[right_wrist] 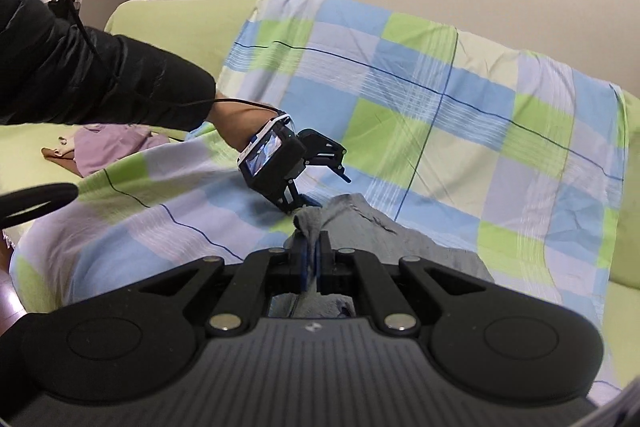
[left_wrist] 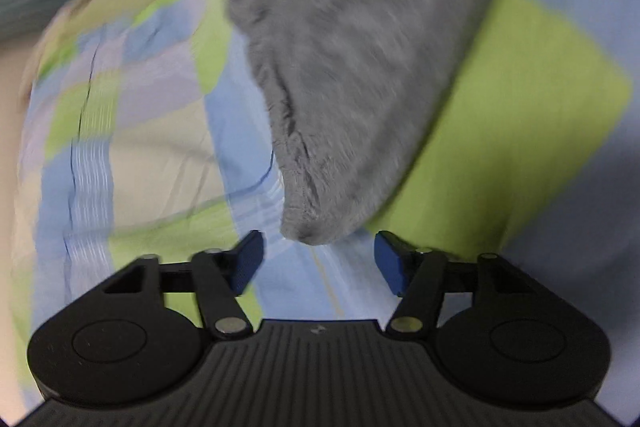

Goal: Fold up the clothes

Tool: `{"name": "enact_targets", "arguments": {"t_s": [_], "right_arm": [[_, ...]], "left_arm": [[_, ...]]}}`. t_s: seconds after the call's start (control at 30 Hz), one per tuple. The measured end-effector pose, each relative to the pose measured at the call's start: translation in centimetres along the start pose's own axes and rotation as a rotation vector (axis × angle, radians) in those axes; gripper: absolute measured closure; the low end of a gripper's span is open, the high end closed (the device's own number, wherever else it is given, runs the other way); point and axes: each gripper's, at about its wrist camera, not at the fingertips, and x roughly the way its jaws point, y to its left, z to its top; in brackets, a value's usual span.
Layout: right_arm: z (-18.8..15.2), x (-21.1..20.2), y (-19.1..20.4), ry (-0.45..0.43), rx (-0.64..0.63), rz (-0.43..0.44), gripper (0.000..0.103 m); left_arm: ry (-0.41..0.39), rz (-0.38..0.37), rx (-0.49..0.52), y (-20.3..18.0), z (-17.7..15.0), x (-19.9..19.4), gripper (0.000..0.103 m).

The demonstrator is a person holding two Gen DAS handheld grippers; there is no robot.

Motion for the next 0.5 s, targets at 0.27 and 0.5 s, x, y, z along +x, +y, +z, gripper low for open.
{"name": "enact_targets", "arguments": {"t_s": [0.27, 0.5], "right_arm": [[-1.3, 1.2, -1.2, 0.034, 0.055, 0.017, 0.102], [-1.4, -2.3, -4.2, -0.064, 0.243, 0.060, 0.102]], "left_arm": [[-0.080, 0.022, 0.257, -2.0, -0.8, 0.4, 0.103], [-0.022, 0.008, 0.126, 5.5, -1.0, -2.6, 0.103]]}}
